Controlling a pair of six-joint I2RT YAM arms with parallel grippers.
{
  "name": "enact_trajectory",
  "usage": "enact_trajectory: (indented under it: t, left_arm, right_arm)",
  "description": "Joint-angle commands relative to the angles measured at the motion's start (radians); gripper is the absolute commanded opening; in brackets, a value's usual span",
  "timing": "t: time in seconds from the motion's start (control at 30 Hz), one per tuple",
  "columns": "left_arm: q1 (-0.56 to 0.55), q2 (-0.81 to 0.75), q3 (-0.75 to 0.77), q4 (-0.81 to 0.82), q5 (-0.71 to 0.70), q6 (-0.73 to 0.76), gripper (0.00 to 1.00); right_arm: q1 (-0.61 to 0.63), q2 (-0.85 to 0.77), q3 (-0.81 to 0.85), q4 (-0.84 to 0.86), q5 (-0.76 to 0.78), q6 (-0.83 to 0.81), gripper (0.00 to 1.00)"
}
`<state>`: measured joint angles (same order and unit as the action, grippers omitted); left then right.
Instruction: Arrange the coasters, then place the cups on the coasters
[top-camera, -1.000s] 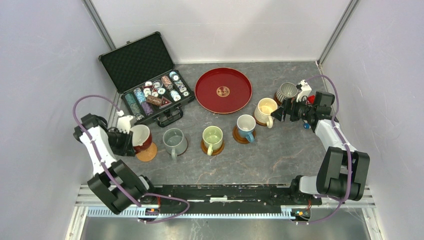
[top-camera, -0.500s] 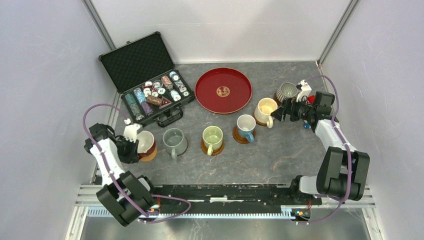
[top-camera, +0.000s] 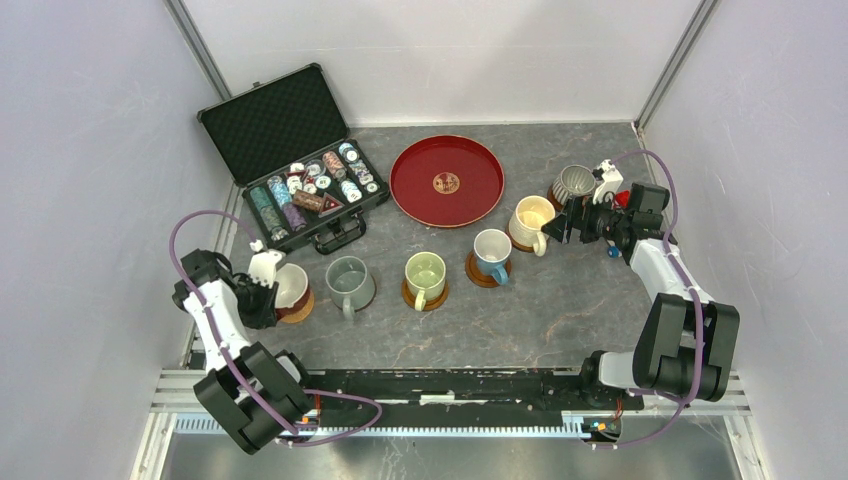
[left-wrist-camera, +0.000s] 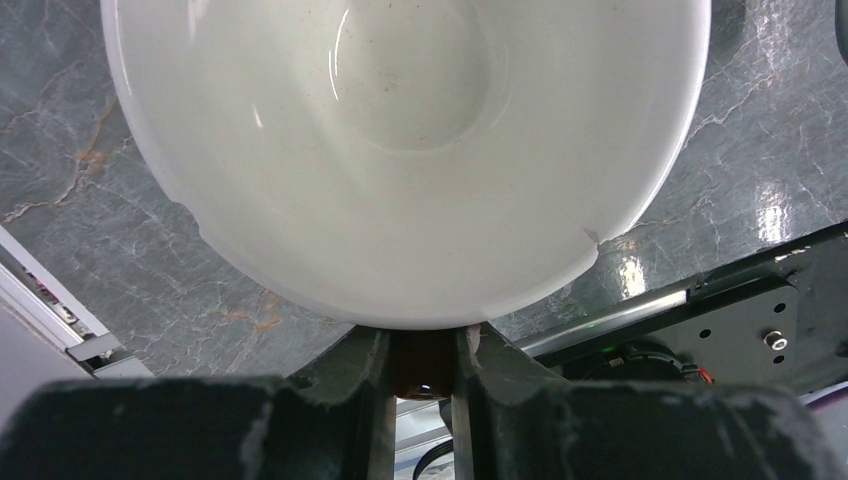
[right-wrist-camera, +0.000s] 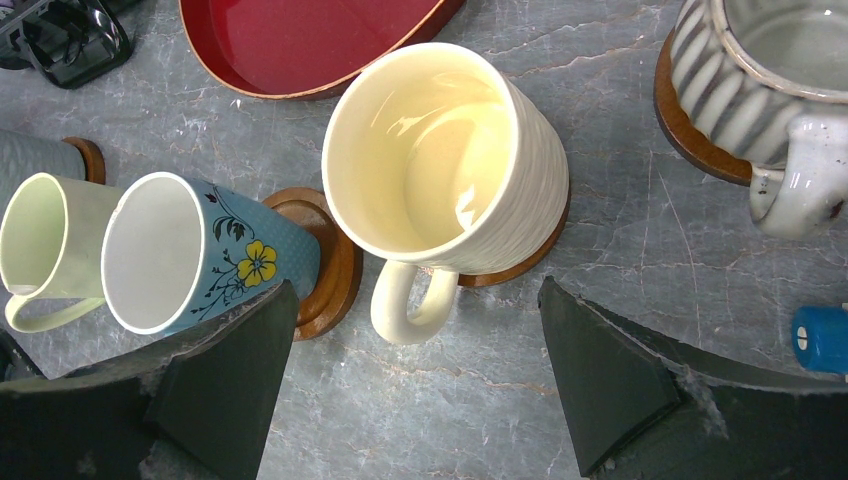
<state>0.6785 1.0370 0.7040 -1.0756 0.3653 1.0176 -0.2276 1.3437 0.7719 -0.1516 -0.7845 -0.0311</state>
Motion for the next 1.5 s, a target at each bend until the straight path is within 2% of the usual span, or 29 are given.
enact_trajectory:
  t: [0.0,0.2,0.4,0.53,0.63,0.77,0.93,1.0,1.13,1.47]
  left_arm:
    - [0.006,0.008,0.005,0.026,0.054,0.002,0.06]
    - [0.006,0.007,-0.003,0.022,0.054,0.015,0.12]
    - [0.006,0.014,0.005,-0.017,0.046,0.041,0.37]
    - [0.006,0.015,0.031,-0.067,0.036,0.061,0.61]
    - [0.006,0.018,0.063,-0.117,0.026,0.087,0.74]
    - [0.007,0.038,0.143,-0.225,0.023,0.134,0.84]
    - [0.017,0.08,0.296,-0.293,0.018,0.146,0.9]
    - [0.02,0.117,0.351,-0.291,0.002,0.132,0.9]
    - [0.032,0.189,0.396,-0.246,-0.042,0.128,0.76]
    - [0.058,0.203,0.296,-0.045,-0.103,0.171,0.51]
  right_arm:
    - [-0.004,0.002,0.021,0.026,-0.012,-0.005,0.98]
    - [-0.005,0.004,0.021,0.024,-0.013,-0.004,0.98]
    - [-0.004,0.004,0.022,0.024,-0.012,-0.004,0.98]
    - [-0.004,0.004,0.023,0.024,-0.012,-0.004,0.98]
    - [-0.004,0.007,0.024,0.023,-0.01,-0.005,0.98]
    - [-0.004,0.01,0.026,0.021,-0.012,-0.006,0.98]
    - [-0.004,0.009,0.033,0.012,-0.016,-0.011,0.98]
    - [-0.005,0.006,0.034,0.011,-0.02,-0.012,0.98]
    - [-0.005,0.009,0.038,0.01,-0.028,-0.013,0.98]
    - [-0.004,0.035,0.03,0.016,-0.029,-0.018,0.98]
